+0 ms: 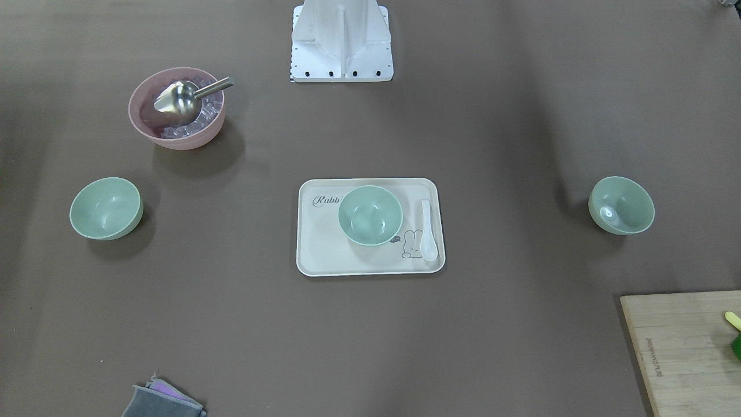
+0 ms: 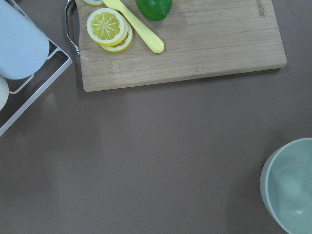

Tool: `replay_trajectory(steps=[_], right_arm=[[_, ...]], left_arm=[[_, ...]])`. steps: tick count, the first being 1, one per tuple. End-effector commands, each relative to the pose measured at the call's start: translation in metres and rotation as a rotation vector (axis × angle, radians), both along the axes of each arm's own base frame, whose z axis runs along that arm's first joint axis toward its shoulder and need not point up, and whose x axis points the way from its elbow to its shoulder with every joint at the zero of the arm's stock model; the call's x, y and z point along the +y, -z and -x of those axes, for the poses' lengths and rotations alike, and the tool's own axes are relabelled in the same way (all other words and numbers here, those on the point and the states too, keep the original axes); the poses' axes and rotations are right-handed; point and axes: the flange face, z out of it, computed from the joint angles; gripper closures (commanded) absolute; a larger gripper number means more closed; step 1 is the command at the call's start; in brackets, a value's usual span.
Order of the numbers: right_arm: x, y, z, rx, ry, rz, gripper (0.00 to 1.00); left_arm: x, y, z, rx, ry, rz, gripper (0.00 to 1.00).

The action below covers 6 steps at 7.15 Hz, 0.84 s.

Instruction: Stack green bowls together

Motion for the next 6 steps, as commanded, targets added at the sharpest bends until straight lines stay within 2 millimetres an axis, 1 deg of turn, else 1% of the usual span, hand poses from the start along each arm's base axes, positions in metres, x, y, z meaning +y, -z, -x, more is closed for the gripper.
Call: replay_trajectory(steps=[1,2,3,4,5,6], right_arm=[[-0.001,-0.002,0.000,0.000,0.000,0.003,0.00],[0.002,0.000,-0.001,0.004,-0.003,-0.008,0.00],[0.007,-0.005,-0.003,0.018,-0.005,-0.008,0.00],[0.008,-0.002,-0.003,0.014,-0.006,-0.008,0.00],[0.015,-0.008,-0.002,0.014,-0.006,-0.027,0.00],[0.012,-0.007,-0.002,0.013,-0.014,-0.079,0.00]], left_arm=[[0.014,0.013,0.008,0.028,0.010,0.056,0.01],[0.026,0.004,0.009,0.019,0.013,0.064,0.01],[0.035,0.002,0.009,0.015,0.013,0.017,0.01],[0.040,-0.006,0.006,0.014,0.008,0.011,0.01],[0.036,-0.007,0.005,0.016,0.007,0.012,0.01],[0.035,-0.002,0.005,0.017,0.011,0.007,0.02]])
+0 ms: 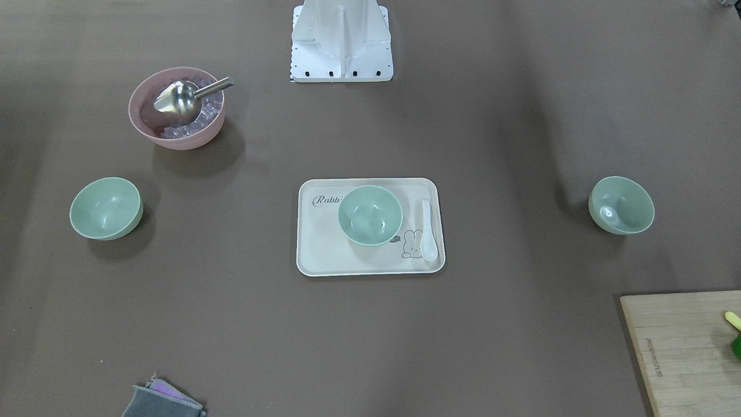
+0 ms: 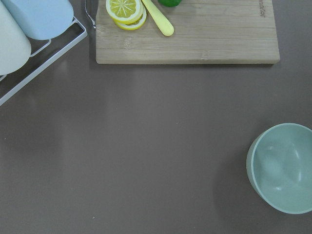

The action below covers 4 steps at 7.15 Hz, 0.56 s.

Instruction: Stack green bowls together

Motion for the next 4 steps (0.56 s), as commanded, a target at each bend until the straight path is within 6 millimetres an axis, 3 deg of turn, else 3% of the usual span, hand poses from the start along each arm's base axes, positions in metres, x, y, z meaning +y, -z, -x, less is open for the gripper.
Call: replay_trajectory(steps=[1,4], right_arm=[[0.0014,-0.0018,0.0004,-0.009,-0.026,-0.024,0.00],[-0.0027,0.0019,0.0057,-0.013,-0.019,-0.034,0.00]], left_arm=[[-0.0059,0.0106,-0.0006,0.003,-0.003,-0.034,0.03],[-0.0042,0.0106,-0.0025,0.048,-0.002,-0.019,0.03]])
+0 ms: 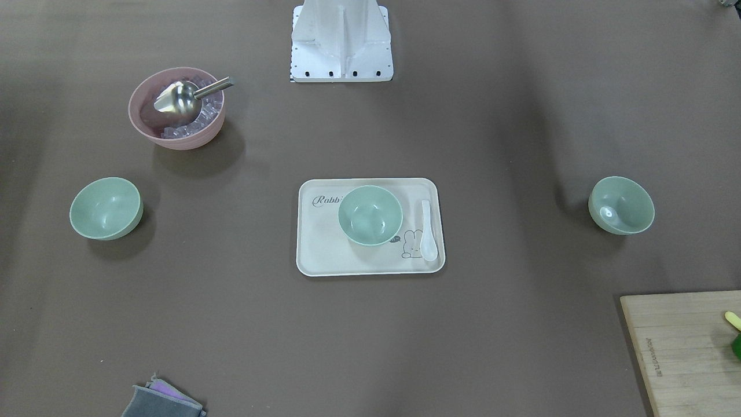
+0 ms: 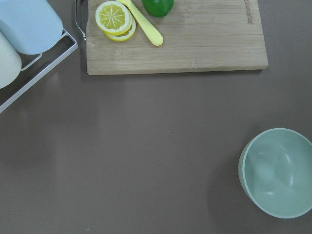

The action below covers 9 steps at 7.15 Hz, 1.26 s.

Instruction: Stack green bowls together

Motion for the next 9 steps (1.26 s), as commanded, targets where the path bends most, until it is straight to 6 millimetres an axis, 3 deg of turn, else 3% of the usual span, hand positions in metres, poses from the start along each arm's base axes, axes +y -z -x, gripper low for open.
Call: replay_trajectory(steps=[1,4,5,6,7,8,9], right_arm=[[-0.005,0.010,0.006,-0.003,0.006,-0.017,0.00],[0.001,0.011,0.009,-0.048,0.016,-0.008,0.00],[0.000,0.022,0.011,-0.064,0.020,-0.025,0.00],[-0.002,0.023,0.019,-0.067,0.012,-0.002,0.00],[-0.003,0.038,0.023,-0.080,-0.026,0.016,0.00],[-0.004,0.066,0.055,-0.094,-0.024,0.022,0.00],[-0.004,0.099,0.090,-0.120,-0.045,0.055,0.00]], left_arm=[[0.002,-0.002,-0.001,0.025,0.003,0.022,0.03],[0.008,0.002,-0.002,0.018,0.001,0.003,0.03],[-0.004,0.016,-0.002,0.014,-0.002,-0.033,0.03],[-0.004,0.032,-0.005,0.016,-0.004,-0.057,0.03],[-0.003,0.032,-0.017,0.020,-0.030,-0.058,0.03],[-0.006,0.034,-0.021,0.016,-0.038,-0.064,0.03],[-0.010,0.036,-0.039,0.010,-0.062,-0.049,0.03]])
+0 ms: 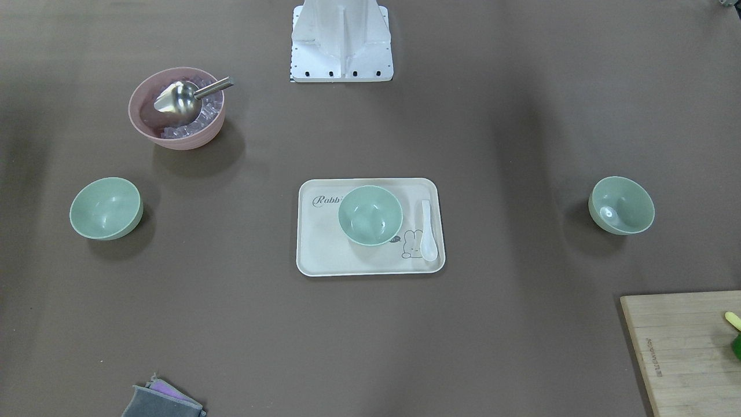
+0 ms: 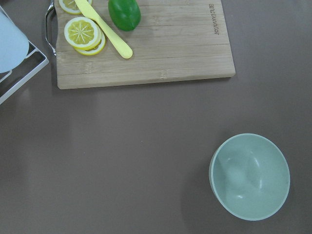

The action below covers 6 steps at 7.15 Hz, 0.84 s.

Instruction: Stack green bowls together

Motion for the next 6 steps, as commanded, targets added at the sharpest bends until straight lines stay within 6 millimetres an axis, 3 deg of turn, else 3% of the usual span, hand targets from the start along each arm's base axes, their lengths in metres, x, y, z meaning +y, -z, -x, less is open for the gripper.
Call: replay_trajectory(steps=[1,2,4,5,6], right_arm=[[0.005,0.056,0.076,-0.030,-0.013,0.054,0.00],[0.010,0.061,0.101,-0.033,0.028,0.053,0.00],[0.014,0.088,0.178,-0.027,0.072,0.078,0.02],[0.017,0.088,0.201,0.000,0.081,0.077,0.07],[0.018,0.078,0.206,0.015,0.091,0.087,0.11]], left_arm=[[-0.014,0.005,-0.042,-0.080,-0.014,0.032,0.03],[-0.017,0.006,-0.066,-0.102,-0.033,0.048,0.02],[-0.018,0.004,-0.068,-0.103,-0.034,0.053,0.02],[-0.018,0.003,-0.068,-0.104,-0.036,0.054,0.02],[-0.018,0.006,-0.068,-0.103,-0.034,0.052,0.02]])
